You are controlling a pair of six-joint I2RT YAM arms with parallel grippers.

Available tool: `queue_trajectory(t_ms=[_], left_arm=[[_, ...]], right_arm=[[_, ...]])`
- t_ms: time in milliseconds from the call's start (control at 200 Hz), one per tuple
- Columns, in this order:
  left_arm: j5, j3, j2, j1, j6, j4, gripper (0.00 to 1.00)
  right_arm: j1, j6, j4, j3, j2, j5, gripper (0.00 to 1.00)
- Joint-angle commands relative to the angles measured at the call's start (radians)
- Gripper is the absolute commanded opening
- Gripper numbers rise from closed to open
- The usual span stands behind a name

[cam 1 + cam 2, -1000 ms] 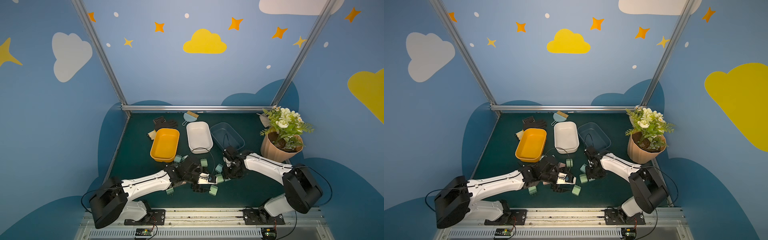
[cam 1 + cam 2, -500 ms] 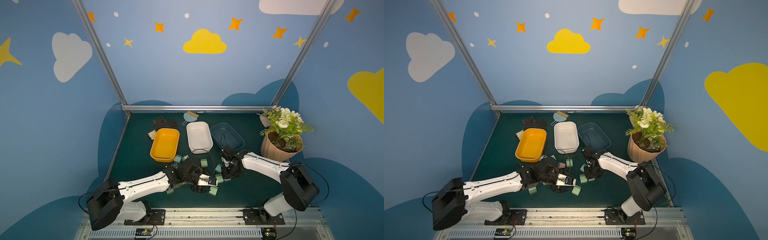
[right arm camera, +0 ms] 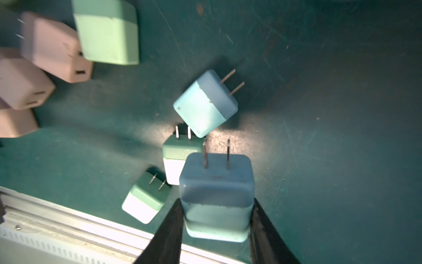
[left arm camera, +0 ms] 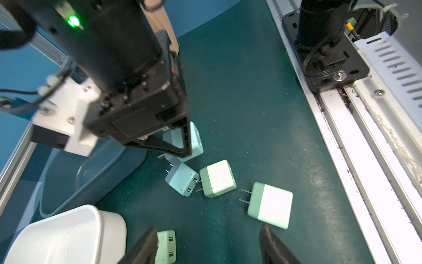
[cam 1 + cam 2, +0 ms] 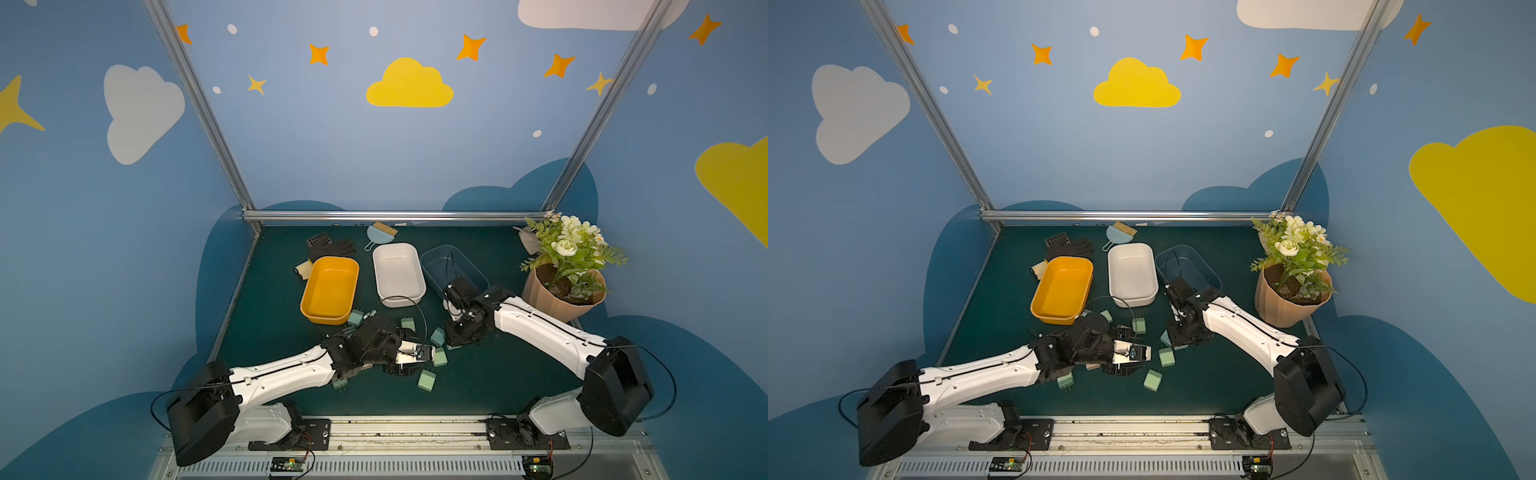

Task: Place the plugs by color into the storage box
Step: Pick up the plug from the center of the board, then place the plug in the storage box.

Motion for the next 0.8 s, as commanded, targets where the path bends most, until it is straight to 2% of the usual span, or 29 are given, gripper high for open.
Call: queue_trajectory(t_ms=[0, 240, 486, 651, 796], left_arm=[[-0.024, 0.010, 0.011, 0.002, -0.030, 0.057, 0.71], [-0.098, 0.038, 0.048, 0.017, -0.078, 0.153, 0.71], [-0.157, 0.096, 0.127, 0.053, -0.225, 0.278, 0.71], [-0.162, 0.200, 0.220, 0.064, -0.305, 0.289, 0.71], [-0.203, 0.277, 0.286, 0.068, -0.395, 0.309, 0.71]], right_arm=[[-0.020, -0.042, -0.067, 0.077, 0.014, 0.026, 0.24], [-0.105, -0.099, -0.055, 0.172, 0.042, -0.007, 0.24], [-0.265, -0.143, -0.028, 0.283, 0.061, 0.026, 0.26], [-0.368, -0.142, 0.018, 0.346, 0.129, 0.035, 0.25], [-0.431, -0.133, 0.016, 0.430, 0.221, -0.033, 0.25]])
